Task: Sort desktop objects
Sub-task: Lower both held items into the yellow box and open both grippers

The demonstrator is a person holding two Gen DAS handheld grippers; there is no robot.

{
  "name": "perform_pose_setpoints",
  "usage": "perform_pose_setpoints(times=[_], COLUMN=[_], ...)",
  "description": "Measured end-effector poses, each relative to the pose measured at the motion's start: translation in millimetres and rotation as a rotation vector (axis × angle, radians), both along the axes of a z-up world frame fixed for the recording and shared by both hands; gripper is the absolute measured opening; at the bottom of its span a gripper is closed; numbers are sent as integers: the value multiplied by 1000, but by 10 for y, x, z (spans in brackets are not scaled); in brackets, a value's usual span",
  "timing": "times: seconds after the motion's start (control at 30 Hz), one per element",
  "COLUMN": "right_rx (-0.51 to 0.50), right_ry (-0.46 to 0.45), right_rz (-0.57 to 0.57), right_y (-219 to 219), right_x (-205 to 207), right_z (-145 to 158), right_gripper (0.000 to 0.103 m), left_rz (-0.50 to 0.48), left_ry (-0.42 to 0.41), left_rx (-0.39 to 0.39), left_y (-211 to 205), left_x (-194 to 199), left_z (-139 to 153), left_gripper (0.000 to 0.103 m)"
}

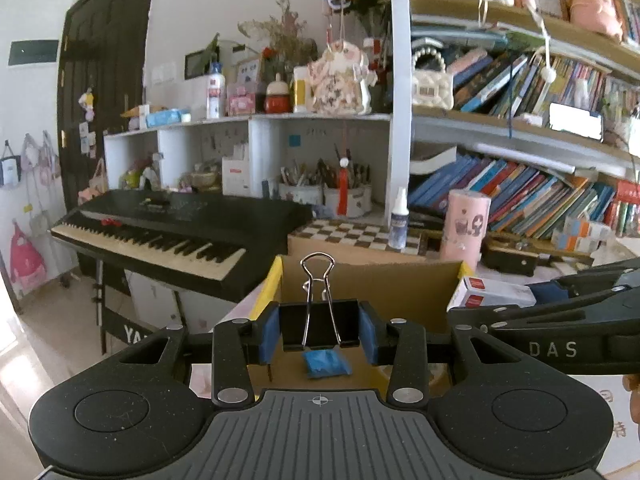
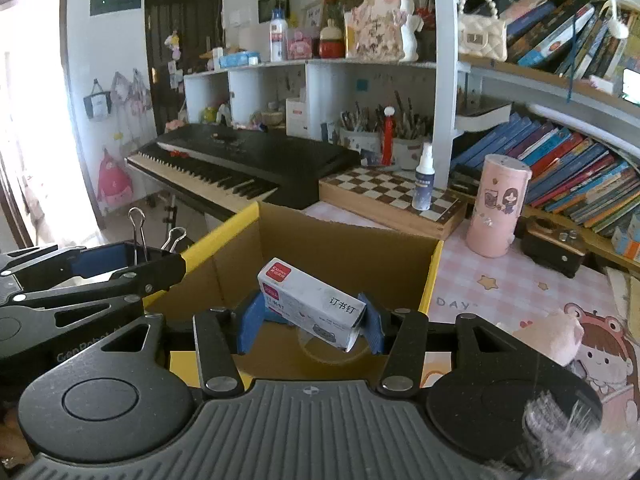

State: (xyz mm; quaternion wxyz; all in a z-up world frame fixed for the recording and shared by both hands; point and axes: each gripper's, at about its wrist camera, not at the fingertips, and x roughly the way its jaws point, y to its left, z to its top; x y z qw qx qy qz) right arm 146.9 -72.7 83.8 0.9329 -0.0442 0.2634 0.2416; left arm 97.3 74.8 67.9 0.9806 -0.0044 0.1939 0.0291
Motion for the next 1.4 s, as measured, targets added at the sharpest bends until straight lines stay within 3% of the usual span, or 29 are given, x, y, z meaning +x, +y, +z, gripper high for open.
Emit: perform_pose_setpoints(times=[0.33, 0.67, 0.97, 1.23, 1.3, 1.4], right_rx=[-104, -350, -491, -506, -504, -495], right_ry=[60, 113, 100, 145, 152, 153], right_rz=[97, 279, 410, 435, 431, 415], right_y=[91, 351, 493, 525, 535, 523], right_x=[602, 1103, 1245, 1326, 1338, 1331], right_z=[-241, -501, -622, -674, -675, -662], right_gripper=[49, 48, 49, 49, 49, 49], left_rz=[25, 23, 11, 13, 12, 19], left_ry=[176, 320, 370, 363, 351, 325], left_rx=[-8, 33, 19, 8, 7, 11], left_y=[-58, -99, -139, -139, -144, -143], left_x=[538, 836, 905, 897, 880, 843], left_z=[-310, -527, -607, -594, -573, -532], left_gripper=[39, 39, 40, 40, 42, 52])
